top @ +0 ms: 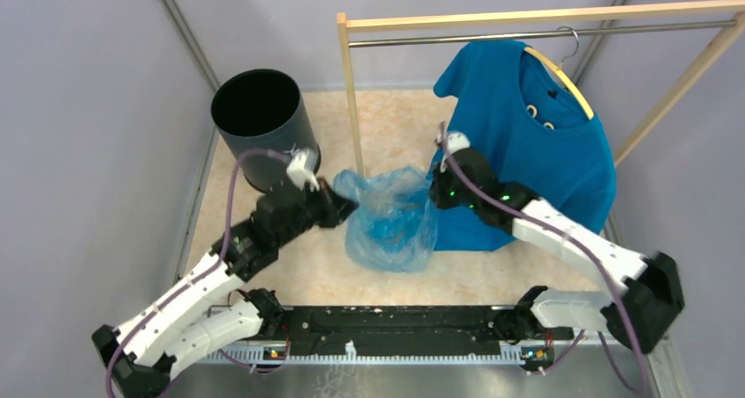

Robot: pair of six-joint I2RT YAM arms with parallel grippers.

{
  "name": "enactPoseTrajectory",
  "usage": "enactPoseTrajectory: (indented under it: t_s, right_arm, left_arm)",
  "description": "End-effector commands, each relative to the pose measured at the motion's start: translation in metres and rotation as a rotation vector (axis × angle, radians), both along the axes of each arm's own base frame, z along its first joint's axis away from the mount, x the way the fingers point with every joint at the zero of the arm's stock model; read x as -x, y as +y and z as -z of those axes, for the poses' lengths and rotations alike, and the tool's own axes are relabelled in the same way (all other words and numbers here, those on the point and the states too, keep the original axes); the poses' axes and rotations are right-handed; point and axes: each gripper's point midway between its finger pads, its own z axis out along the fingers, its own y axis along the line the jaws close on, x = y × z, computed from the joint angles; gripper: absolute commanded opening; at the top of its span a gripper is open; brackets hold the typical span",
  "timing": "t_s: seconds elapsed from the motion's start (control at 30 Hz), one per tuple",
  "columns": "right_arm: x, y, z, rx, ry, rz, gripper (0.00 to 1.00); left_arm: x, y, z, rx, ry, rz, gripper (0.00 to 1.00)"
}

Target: Put the trash bags into the trash bin

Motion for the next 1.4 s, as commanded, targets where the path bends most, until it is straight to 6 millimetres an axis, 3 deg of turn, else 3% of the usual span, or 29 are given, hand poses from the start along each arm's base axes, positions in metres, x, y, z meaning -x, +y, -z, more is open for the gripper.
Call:
enactPoseTrajectory:
  t_s: [0.0,0.1,0.17,0.2,0.23,0.33,0.4,0.47,0.5,0.57,0.63,0.7,0.77,0.93,1.0,1.07,1.13,1.2,1.3,1.37]
  right_arm:
    - [0.018,-0.025,-0.190,-0.198,-0.346,-0.030,0.00]
    - [0.069,-0.038,-0.276,-0.395,-0.517,-0.150,0.00]
    - [0.096,-0.045,-0.299,-0.492,-0.597,-0.213,0.00]
    - [0.102,-0.048,-0.297,-0.518,-0.613,-0.223,0.00]
    - [0.104,-0.049,-0.286,-0.526,-0.613,-0.219,0.00]
    - [0.087,-0.049,-0.200,-0.450,-0.449,-0.120,0.00]
    - [0.087,-0.042,-0.137,-0.399,-0.302,-0.110,0.00]
    - [0.095,-0.036,-0.087,-0.376,-0.179,-0.126,0.00]
    - [0.099,-0.036,-0.069,-0.371,-0.136,-0.121,0.00]
    - [0.104,-0.034,-0.057,-0.391,-0.107,-0.125,0.00]
    - [0.106,-0.030,-0.073,-0.434,-0.132,-0.144,0.00]
    - [0.105,-0.028,-0.107,-0.468,-0.192,-0.169,0.00]
    - [0.106,-0.026,-0.168,-0.518,-0.294,-0.213,0.00]
    - [0.121,-0.039,-0.295,-0.586,-0.532,-0.289,0.00]
    - [0.132,-0.046,-0.328,-0.629,-0.609,-0.312,0.00]
    - [0.142,-0.052,-0.342,-0.666,-0.653,-0.322,0.00]
    - [0.142,-0.052,-0.330,-0.685,-0.644,-0.312,0.00]
    - [0.130,-0.047,-0.292,-0.667,-0.581,-0.269,0.00]
    - [0.107,-0.039,-0.197,-0.582,-0.372,-0.153,0.00]
    - [0.107,-0.031,-0.129,-0.544,-0.196,-0.122,0.00]
  left_arm:
    - [0.000,-0.044,-0.182,0.185,-0.359,0.241,0.00]
    - [0.027,-0.054,-0.238,0.289,-0.495,0.393,0.00]
    - [0.037,-0.053,-0.241,0.336,-0.543,0.432,0.00]
    - [0.035,-0.052,-0.231,0.338,-0.538,0.413,0.00]
    - [0.029,-0.050,-0.213,0.321,-0.508,0.376,0.00]
    - [0.011,-0.042,-0.128,0.206,-0.330,0.263,0.00]
    - [0.015,-0.027,-0.051,0.092,-0.145,0.212,0.00]
    - [0.027,-0.007,0.002,0.004,-0.017,0.164,0.00]
    - [0.032,0.002,0.019,-0.019,0.021,0.135,0.00]
    - [0.040,0.012,0.026,-0.007,0.029,0.116,0.00]
    - [0.041,0.012,0.005,0.063,-0.034,0.113,0.00]
    - [0.038,0.010,-0.034,0.122,-0.136,0.121,0.00]
    - [0.033,0.008,-0.082,0.148,-0.247,0.137,0.00]
    - [0.035,0.006,-0.215,0.158,-0.541,0.209,0.00]
    - [0.046,0.008,-0.259,0.191,-0.650,0.243,0.00]
    - [0.057,0.012,-0.282,0.224,-0.717,0.266,0.00]
    - [0.061,0.018,-0.282,0.235,-0.736,0.253,0.00]
    - [0.042,0.019,-0.237,0.190,-0.643,0.179,0.00]
    - [0.017,0.021,-0.139,0.086,-0.403,0.069,0.00]
    - [0.014,0.027,-0.072,-0.002,-0.237,0.025,0.00]
